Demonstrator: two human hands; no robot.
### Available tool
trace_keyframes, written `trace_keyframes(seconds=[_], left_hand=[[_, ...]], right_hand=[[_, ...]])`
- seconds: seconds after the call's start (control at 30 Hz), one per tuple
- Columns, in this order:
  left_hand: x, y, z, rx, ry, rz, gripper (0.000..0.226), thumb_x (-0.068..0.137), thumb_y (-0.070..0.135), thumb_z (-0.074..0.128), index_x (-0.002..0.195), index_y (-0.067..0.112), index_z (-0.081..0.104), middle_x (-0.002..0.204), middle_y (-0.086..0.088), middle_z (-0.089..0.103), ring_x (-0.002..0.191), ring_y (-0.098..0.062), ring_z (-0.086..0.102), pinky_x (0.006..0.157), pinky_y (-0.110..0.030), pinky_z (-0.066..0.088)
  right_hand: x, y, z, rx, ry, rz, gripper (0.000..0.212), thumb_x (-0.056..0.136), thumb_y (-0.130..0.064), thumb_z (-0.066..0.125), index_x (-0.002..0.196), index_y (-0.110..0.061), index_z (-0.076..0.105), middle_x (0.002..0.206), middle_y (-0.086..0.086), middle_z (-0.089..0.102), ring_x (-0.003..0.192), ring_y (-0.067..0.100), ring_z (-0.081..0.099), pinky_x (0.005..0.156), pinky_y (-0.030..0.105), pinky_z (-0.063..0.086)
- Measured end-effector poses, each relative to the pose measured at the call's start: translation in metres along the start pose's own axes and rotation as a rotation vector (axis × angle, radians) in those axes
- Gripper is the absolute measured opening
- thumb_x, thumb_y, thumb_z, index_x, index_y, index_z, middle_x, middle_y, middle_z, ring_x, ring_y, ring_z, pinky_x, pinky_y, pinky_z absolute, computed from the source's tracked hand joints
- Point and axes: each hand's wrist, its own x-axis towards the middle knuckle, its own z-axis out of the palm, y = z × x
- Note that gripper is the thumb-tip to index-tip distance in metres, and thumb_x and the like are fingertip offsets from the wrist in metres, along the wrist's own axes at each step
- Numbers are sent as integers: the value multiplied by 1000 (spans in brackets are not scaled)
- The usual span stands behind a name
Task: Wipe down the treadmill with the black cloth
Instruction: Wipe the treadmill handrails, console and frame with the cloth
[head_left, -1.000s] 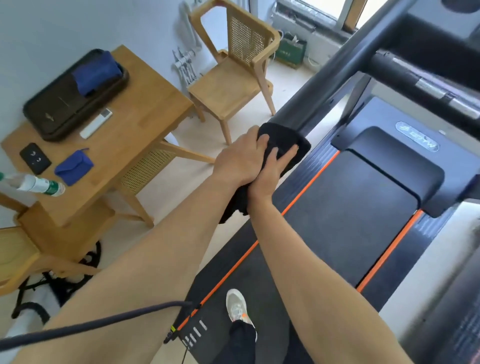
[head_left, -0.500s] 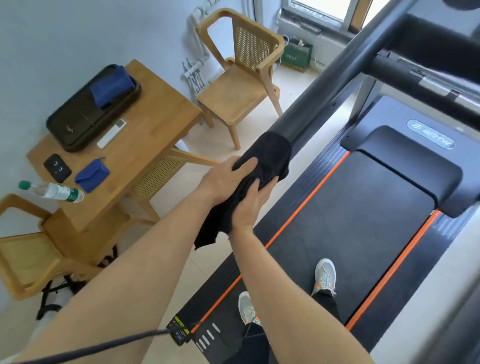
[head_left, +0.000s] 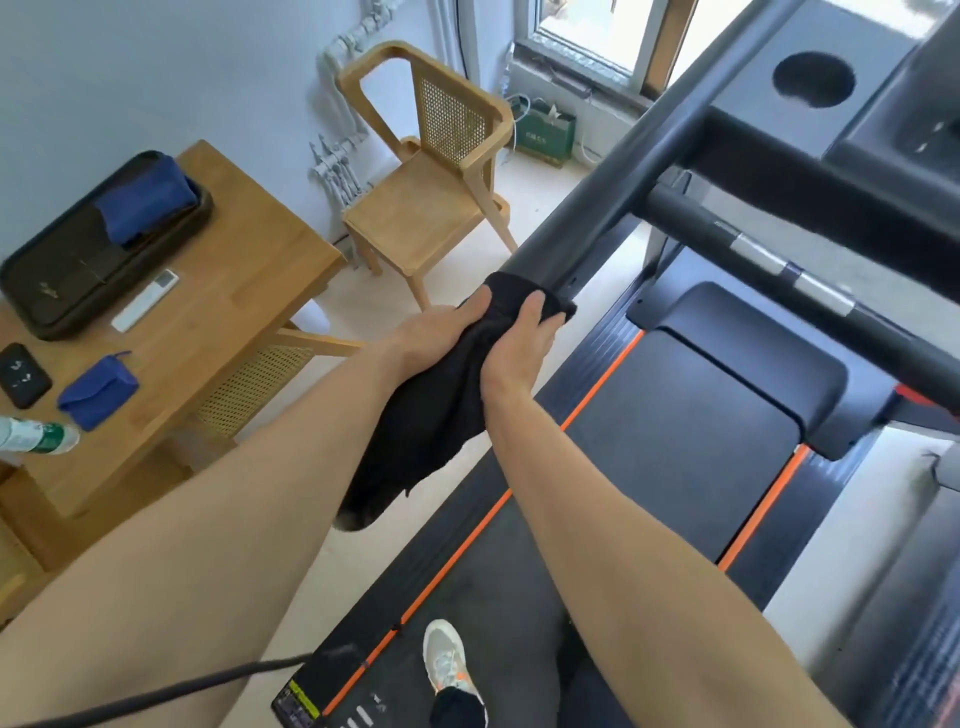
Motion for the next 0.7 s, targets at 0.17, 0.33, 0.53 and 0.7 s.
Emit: trace_keyframes(seconds=[0.17, 0.33, 0.53, 0.7], left_hand=[[65, 79, 22, 54, 75, 116, 80, 73, 85, 45, 117, 24, 72, 110, 1, 75, 105, -19, 69, 102, -42, 50], [63, 89, 33, 249, 262, 139, 77, 81, 79, 32, 116, 20, 67, 112, -5, 71, 105, -25, 64, 99, -48, 49], [-5, 29, 29, 299, 412, -88, 54, 104, 56, 28, 126, 20, 62, 130, -13, 64, 118, -34, 56, 94, -39, 40], [5, 52, 31, 196, 391, -141, 55, 105, 56, 25, 143, 27, 53, 145, -11, 54, 132, -33, 49, 109, -41, 37]], right_hand=[[85, -63, -14, 21, -7, 35, 66, 96, -62, 33, 149, -23, 35, 133, 0, 55, 121, 23, 53, 110, 47, 39], [78, -61, -10, -13, 47, -19, 53, 86, -61, 32, 127, -32, 48, 126, -4, 60, 115, 21, 56, 103, 51, 43], [-18, -17, -7, -199, -105, -139, 63, 100, -45, 31, 156, -37, 3, 164, -6, 19, 148, 17, 26, 119, 46, 29], [12, -39, -13, -437, -159, -213, 74, 106, -32, 35, 156, -15, -18, 167, -1, -16, 153, 10, -8, 125, 35, 6]])
